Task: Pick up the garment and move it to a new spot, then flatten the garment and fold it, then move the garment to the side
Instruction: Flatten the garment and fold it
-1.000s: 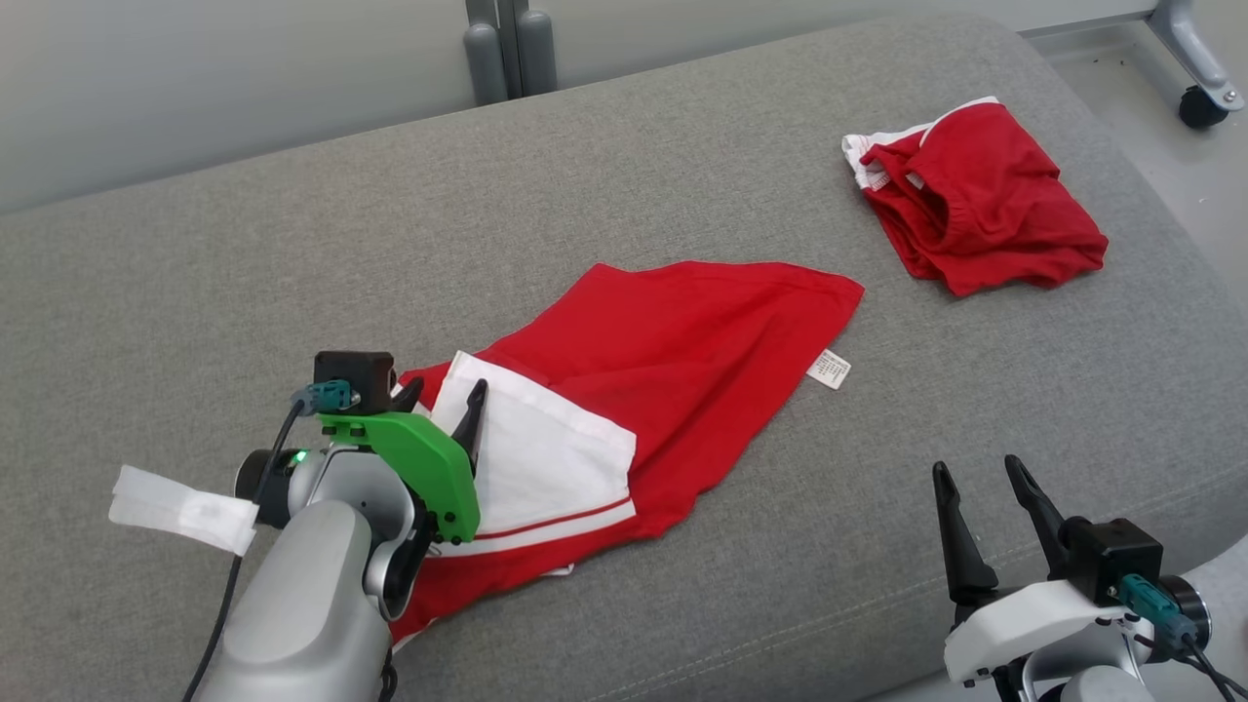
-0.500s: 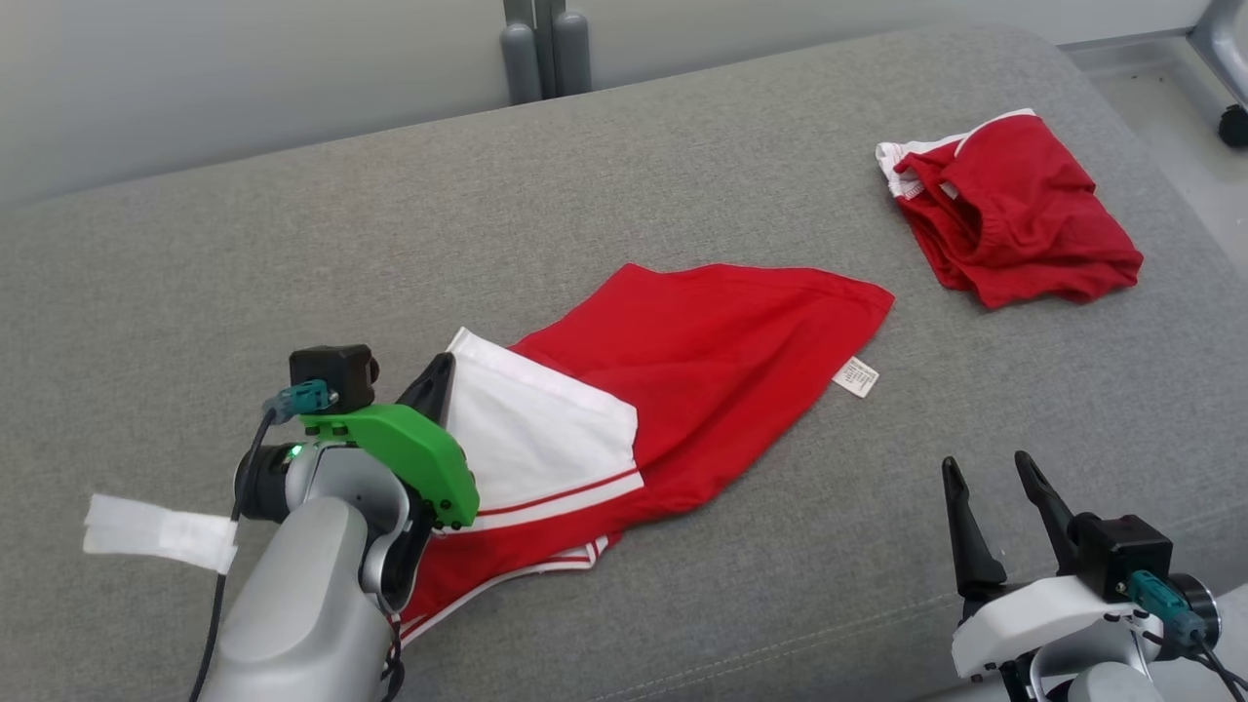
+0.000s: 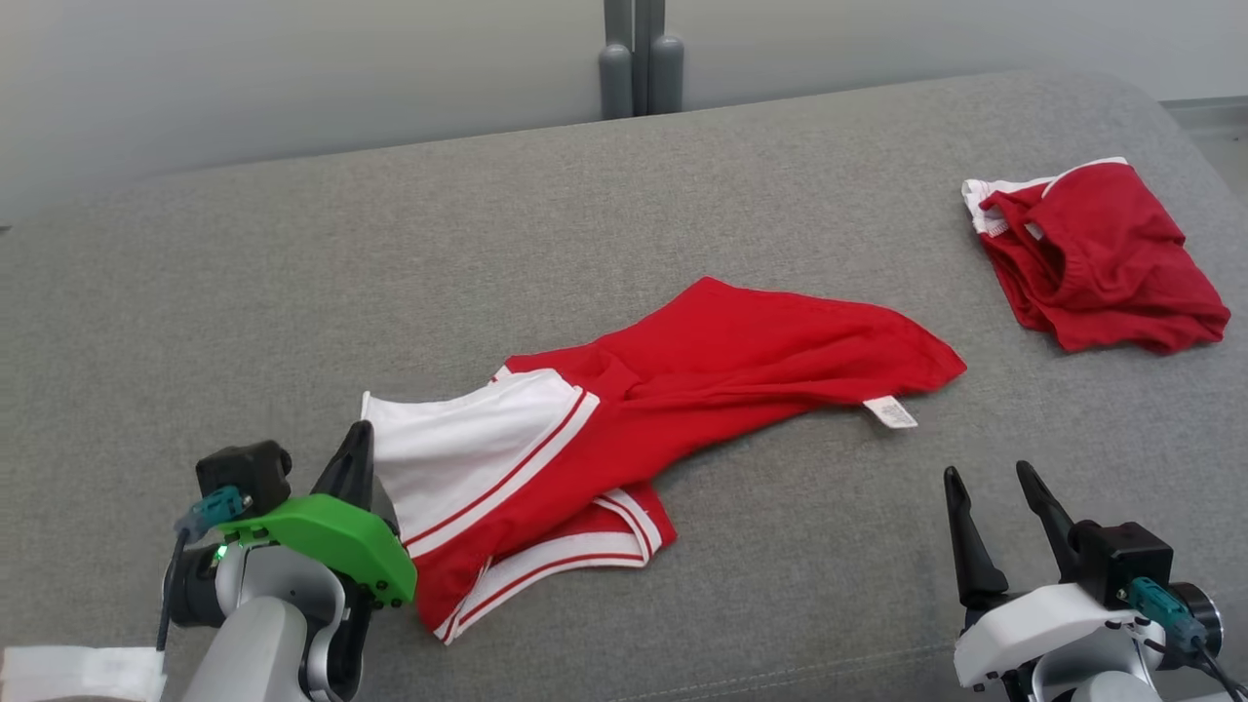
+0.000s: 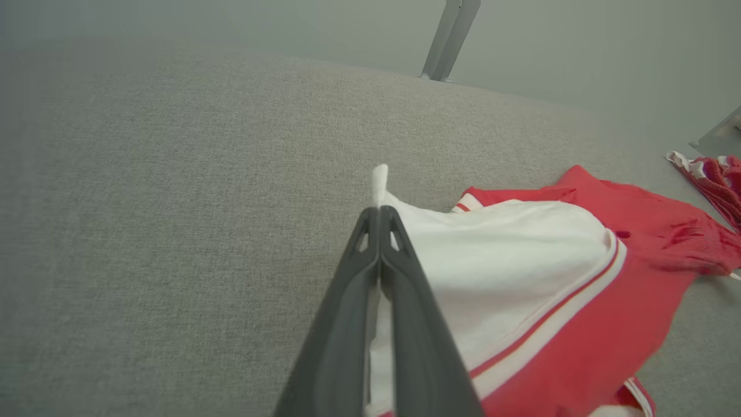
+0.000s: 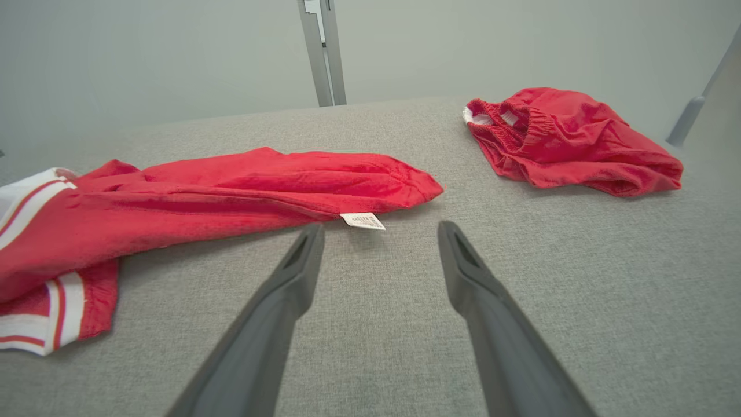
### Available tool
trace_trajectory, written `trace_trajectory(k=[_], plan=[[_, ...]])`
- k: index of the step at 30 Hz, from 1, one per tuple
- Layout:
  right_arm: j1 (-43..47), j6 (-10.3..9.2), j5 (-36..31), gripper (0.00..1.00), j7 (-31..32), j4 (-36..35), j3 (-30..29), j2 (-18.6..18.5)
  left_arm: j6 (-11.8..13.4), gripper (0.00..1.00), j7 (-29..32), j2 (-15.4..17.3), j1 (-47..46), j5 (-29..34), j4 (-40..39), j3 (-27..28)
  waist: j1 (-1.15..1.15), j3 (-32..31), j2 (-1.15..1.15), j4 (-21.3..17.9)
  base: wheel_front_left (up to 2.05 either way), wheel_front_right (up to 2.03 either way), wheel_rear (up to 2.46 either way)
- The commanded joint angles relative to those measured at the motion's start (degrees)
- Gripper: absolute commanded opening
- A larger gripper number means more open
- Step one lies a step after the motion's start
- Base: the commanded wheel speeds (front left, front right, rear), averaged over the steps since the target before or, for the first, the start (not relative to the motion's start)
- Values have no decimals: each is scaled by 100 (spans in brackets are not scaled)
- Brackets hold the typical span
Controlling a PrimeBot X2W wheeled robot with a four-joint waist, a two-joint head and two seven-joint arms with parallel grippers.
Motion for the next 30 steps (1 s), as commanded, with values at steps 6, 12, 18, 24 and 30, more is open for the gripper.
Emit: trace_trajectory(k=[6, 12, 18, 24, 30], plan=[[117, -9, -36, 100, 61, -60, -24, -9, 170, 0, -162, -5, 690, -118, -731, 72, 0, -135, 0, 210, 0, 0, 0], [156, -9, -50, 100, 80, -83, -86, -9, 312, 0, -64, -45, 1505, -139, -1371, -70, 0, -161, 0, 308, 0, 0, 0], [149, -9, -61, 100, 95, -96, -99, -9, 405, 0, 33, 5, 1957, -119, -1554, -171, 0, -181, 0, 392, 0, 0, 0], [138, -9, -57, 100, 112, -84, -49, -9, 521, 0, -21, 90, 2017, 73, -1343, -248, 0, -202, 0, 493, 0, 0, 0], [165, -9, -60, 100, 122, -85, -32, -9, 682, 0, -4, 167, 1977, 247, -900, -337, 0, -233, 0, 526, 0, 0, 0]])
